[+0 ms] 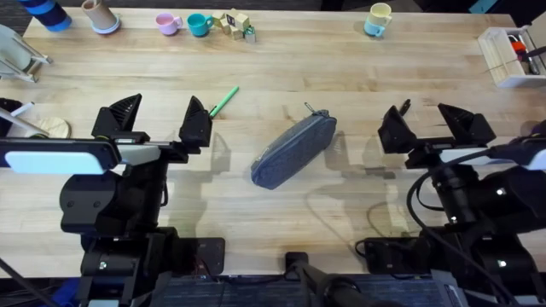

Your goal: Unzip the bag, pick up the pens from the table one at a time and place them inside, then zip the bag closed.

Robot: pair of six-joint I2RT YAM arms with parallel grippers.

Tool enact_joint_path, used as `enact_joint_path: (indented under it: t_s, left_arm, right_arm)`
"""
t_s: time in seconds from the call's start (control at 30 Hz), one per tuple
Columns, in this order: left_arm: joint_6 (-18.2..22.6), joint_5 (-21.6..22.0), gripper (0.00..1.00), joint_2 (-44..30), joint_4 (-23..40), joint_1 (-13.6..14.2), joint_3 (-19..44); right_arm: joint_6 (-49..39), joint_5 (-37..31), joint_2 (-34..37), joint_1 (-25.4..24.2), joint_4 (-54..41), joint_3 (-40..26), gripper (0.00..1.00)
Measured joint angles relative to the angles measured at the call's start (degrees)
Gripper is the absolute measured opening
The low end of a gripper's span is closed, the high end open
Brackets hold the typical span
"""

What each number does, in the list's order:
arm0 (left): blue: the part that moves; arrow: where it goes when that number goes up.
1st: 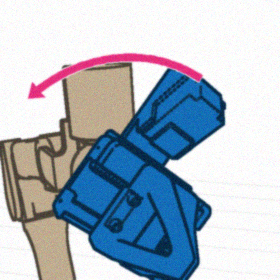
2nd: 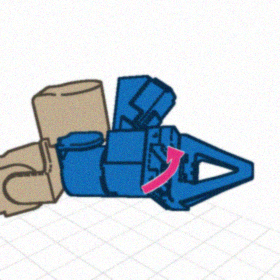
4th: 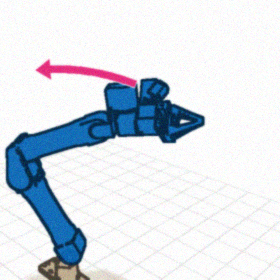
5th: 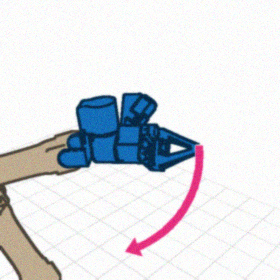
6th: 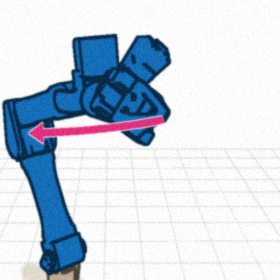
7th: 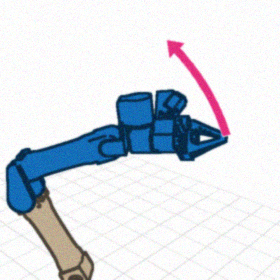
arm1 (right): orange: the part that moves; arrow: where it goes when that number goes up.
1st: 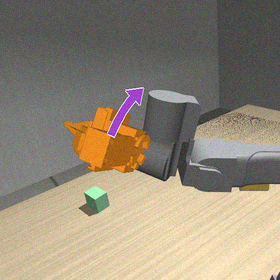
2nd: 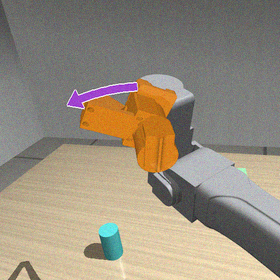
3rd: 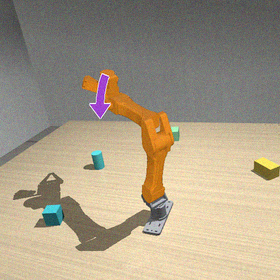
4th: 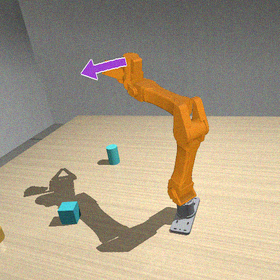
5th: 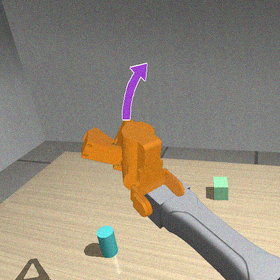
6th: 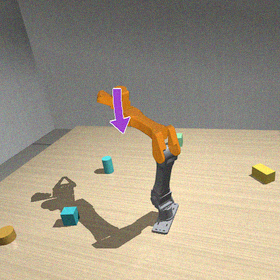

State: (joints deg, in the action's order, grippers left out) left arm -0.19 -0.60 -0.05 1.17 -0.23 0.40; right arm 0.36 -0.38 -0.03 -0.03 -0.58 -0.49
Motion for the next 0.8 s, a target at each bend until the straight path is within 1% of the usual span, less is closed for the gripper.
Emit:
enact_joint_path:
  t_s: [0.37, 0.43, 0.53, 0.63, 0.7, 0.8]
  left_arm:
    - [0.2, 0.0, 0.994, 0.0, 0.1, 0.0, 0.0]
    - [0.2, -0.6, 0.994, 0.0, 0.1, 0.0, 0.0]
    - [0.8, -2.9, 0.994, 0.0, 1.2, 0.0, 0.2]
    - [3.1, -4.7, 0.994, 0.0, 7.7, 0.0, 2.2]
    - [4.9, -5.7, 0.994, 0.0, 14.4, 0.0, 5.9]
    - [6.7, -6.6, 0.993, -0.1, 21.4, 0.0, 12.3]
  right_arm:
    - [0.0, 0.0, 0.0, 0.0, -1.2, -0.1, 0.997]
    - [0.0, 0.0, 0.0, 0.0, -0.9, -0.1, 0.997]
    - [0.0, 0.1, 0.0, 0.0, -1.2, -0.3, 0.996]
    - [0.0, 0.6, 0.0, 0.0, -5.1, -2.2, 0.996]
    - [0.0, 0.9, 0.5, 0.0, -11.4, -5.3, 0.996]
    - [0.0, 1.3, 3.6, 0.0, -18.7, -11.2, 0.996]
